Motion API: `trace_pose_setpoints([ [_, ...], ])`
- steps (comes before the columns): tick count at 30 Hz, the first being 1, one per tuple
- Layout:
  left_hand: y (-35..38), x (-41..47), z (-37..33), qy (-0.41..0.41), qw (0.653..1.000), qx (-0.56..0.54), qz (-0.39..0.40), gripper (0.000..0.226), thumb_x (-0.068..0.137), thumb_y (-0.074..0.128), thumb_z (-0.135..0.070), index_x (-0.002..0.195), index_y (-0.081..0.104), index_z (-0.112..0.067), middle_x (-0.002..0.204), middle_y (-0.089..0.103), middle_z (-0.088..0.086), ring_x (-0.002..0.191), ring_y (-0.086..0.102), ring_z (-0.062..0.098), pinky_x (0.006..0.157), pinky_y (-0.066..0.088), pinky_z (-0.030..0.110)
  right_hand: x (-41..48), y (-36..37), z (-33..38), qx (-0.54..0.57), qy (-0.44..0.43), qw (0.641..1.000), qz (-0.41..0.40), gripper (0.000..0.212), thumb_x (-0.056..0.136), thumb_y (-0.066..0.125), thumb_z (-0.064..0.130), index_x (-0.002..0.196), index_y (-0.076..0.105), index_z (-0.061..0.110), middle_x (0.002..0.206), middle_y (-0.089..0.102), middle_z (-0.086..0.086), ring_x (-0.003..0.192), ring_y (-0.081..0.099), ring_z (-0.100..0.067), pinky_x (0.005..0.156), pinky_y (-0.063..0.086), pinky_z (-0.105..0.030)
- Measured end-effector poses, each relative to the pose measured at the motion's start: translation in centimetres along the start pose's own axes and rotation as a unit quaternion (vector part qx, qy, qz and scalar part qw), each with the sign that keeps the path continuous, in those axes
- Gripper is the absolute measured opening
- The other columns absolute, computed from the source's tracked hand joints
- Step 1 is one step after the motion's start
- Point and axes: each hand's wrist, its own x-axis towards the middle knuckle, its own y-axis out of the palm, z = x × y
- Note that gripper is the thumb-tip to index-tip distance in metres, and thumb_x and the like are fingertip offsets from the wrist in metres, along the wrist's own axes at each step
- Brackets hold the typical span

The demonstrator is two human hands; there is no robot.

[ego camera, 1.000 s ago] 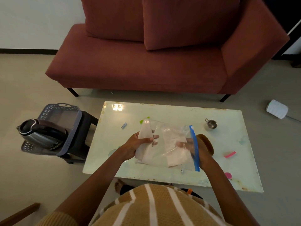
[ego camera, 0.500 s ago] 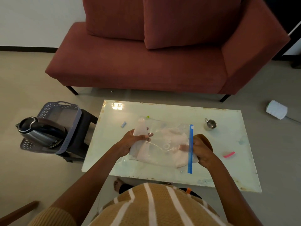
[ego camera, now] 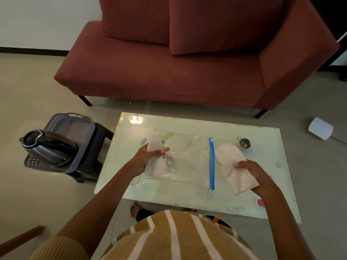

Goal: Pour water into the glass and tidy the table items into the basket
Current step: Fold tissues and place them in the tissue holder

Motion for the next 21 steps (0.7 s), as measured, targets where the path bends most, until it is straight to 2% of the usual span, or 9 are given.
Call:
trace_pose_setpoints([
  [2, -0.5, -0.1, -0.2, 0.0, 1.0, -0.012, -0.009, 0.025, 0.086, 0.062, -0.009, 0.108, 0.058, -0.019, 0.089, 0.075, -0.003, 0.076, 0.07, 0.012, 0.073, 0.057, 0.029, 0.0, -1.1, -0.3, 0.095, -0.011, 0.995, 0.017, 0.059, 0.053, 0.069, 0.014, 0.11, 0.059, 0.001, 0.079, 0.071, -0.006, 0.08, 0.06, -0.024, 0.067, 0.049, -0.034],
  [4, -1.3, -0.3, -0.4, -0.003, 0.999, -0.031, -0.015, 0.027, 0.085, 0.063, -0.007, 0.11, 0.059, -0.018, 0.09, 0.075, -0.002, 0.074, 0.07, 0.011, 0.075, 0.057, 0.032, 0.1, -1.4, -0.4, 0.181, -0.029, 0.983, 0.02, 0.034, 0.074, 0.06, 0.015, 0.107, 0.058, 0.007, 0.077, 0.072, -0.004, 0.081, 0.063, -0.021, 0.062, 0.056, -0.031],
  [5, -1.7, -0.3, -0.3, -0.003, 0.999, -0.043, -0.018, 0.028, 0.085, 0.063, -0.006, 0.11, 0.059, -0.018, 0.092, 0.075, -0.002, 0.076, 0.07, 0.012, 0.079, 0.056, 0.035, 0.4, -1.2, -0.7, 0.204, -0.03, 0.978, 0.015, 0.032, 0.077, 0.059, 0.016, 0.108, 0.058, 0.009, 0.085, 0.072, -0.005, 0.086, 0.062, -0.022, 0.061, 0.057, -0.031],
  [7, -2.8, -0.3, -0.2, -0.004, 0.997, -0.066, -0.032, 0.03, 0.084, 0.064, -0.007, 0.111, 0.059, -0.019, 0.097, 0.074, 0.0, 0.08, 0.069, 0.013, 0.087, 0.053, 0.041, 1.4, 0.4, -1.3, 0.213, -0.015, 0.977, 0.016, 0.061, 0.065, 0.073, 0.02, 0.122, 0.054, 0.01, 0.112, 0.064, -0.012, 0.105, 0.057, -0.029, 0.071, 0.057, -0.041],
  [8, -3.2, -0.4, -0.3, -0.003, 0.996, -0.077, -0.041, 0.031, 0.084, 0.065, -0.006, 0.112, 0.059, -0.019, 0.1, 0.073, 0.002, 0.081, 0.069, 0.014, 0.089, 0.052, 0.042, 2.0, 1.8, -1.5, 0.208, -0.003, 0.978, 0.016, 0.066, 0.062, 0.076, 0.018, 0.124, 0.054, 0.01, 0.117, 0.061, -0.014, 0.109, 0.055, -0.031, 0.076, 0.056, -0.045],
  [11, -4.7, -0.3, -0.2, 0.007, 0.993, -0.103, -0.064, 0.034, 0.084, 0.064, -0.005, 0.115, 0.058, -0.016, 0.105, 0.071, 0.005, 0.084, 0.066, 0.016, 0.093, 0.05, 0.042, 3.5, 6.7, -1.8, 0.172, 0.032, 0.983, 0.06, 0.039, 0.072, 0.066, 0.01, 0.111, 0.062, 0.008, 0.104, 0.067, -0.013, 0.093, 0.065, -0.028, 0.075, 0.057, -0.044],
  [15, -8.0, -0.1, -0.1, -0.003, 0.988, -0.11, -0.111, 0.03, 0.084, 0.065, -0.008, 0.112, 0.06, -0.019, 0.106, 0.071, 0.004, 0.093, 0.066, 0.019, 0.091, 0.05, 0.041, 5.8, 12.7, -0.9, 0.136, 0.065, 0.983, 0.109, 0.072, 0.055, 0.086, 0.022, 0.12, 0.057, 0.012, 0.11, 0.064, -0.011, 0.102, 0.06, -0.026, 0.085, 0.053, -0.042],
  [19, -13.6, 1.1, 1.2, -0.023, 0.976, -0.066, -0.204, 0.034, 0.077, 0.074, -0.018, 0.108, 0.062, -0.012, 0.104, 0.071, 0.008, 0.099, 0.063, 0.029, 0.095, 0.049, 0.051, 8.8, 17.6, -0.3, 0.11, 0.084, 0.985, 0.099, 0.031, 0.082, 0.061, 0.013, 0.113, 0.06, 0.012, 0.095, 0.07, -0.007, 0.085, 0.066, -0.021, 0.071, 0.057, -0.034],
  [21, -15.9, 2.1, 1.7, -0.038, 0.966, -0.019, -0.255, 0.048, 0.077, 0.075, -0.023, 0.118, 0.054, -0.009, 0.109, 0.065, 0.007, 0.102, 0.06, 0.03, 0.092, 0.05, 0.049, 10.8, 20.4, -0.3, 0.08, 0.088, 0.99, 0.08, 0.025, 0.086, 0.056, 0.009, 0.111, 0.061, 0.01, 0.09, 0.072, -0.005, 0.076, 0.069, -0.018, 0.064, 0.057, -0.031],
])
